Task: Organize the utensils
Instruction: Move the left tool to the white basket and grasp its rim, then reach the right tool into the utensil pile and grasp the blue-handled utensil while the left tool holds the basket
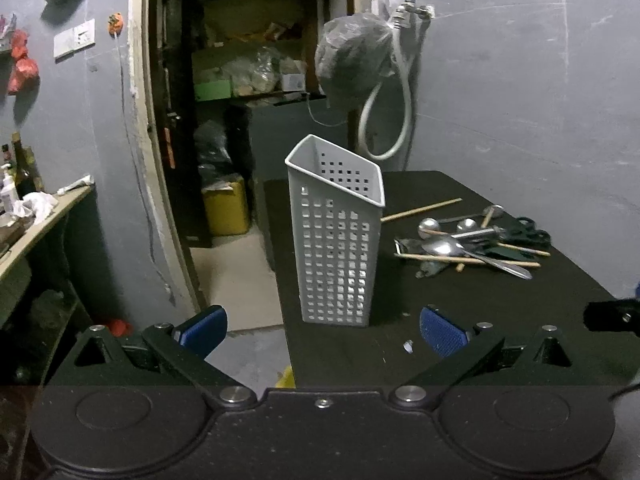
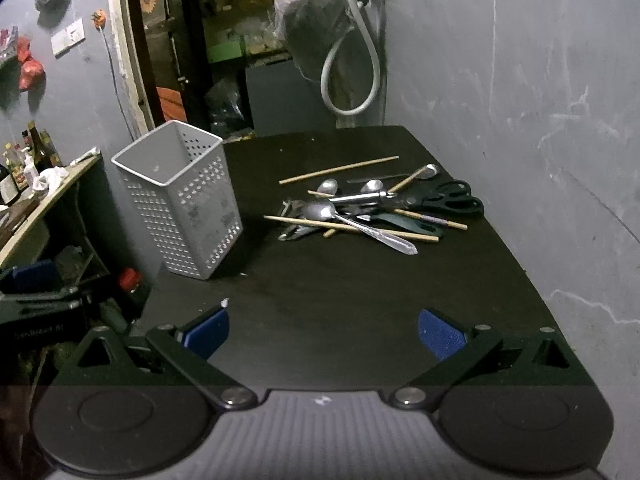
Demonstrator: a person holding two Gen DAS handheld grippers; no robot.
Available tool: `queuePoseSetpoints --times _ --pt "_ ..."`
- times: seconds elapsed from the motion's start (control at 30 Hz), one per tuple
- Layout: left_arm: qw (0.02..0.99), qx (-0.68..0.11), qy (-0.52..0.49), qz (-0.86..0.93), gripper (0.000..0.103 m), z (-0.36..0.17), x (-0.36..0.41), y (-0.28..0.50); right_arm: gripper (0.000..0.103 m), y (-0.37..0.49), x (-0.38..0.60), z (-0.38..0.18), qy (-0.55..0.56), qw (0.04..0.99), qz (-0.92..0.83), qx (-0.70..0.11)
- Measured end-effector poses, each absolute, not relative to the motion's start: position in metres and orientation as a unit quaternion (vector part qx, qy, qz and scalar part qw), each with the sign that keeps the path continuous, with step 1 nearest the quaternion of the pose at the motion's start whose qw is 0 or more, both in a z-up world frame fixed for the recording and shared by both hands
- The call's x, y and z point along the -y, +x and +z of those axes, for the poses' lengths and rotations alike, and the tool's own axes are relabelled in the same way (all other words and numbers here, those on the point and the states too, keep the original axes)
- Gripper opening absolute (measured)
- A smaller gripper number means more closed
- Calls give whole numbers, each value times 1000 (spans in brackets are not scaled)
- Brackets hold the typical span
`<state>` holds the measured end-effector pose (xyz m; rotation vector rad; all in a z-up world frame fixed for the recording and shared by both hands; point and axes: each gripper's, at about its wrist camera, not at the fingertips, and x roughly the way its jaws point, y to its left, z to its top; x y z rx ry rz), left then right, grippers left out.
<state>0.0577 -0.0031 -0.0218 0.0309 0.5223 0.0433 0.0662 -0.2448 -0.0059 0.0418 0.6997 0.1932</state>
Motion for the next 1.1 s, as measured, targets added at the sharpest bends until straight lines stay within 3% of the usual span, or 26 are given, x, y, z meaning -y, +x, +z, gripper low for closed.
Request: queuePoseSetpoints --times 0.83,0.97,1.1 --pt "962 -222 120 105 102 -29 55 198 103 190 290 -44 14 906 151 -395" --pt "963 -216 127 99 93 -31 52 201 103 196 289 -46 26 908 147 -391" --pt "965 -213 124 87 91 -32 49 202 103 202 290 -46 38 914 142 -379"
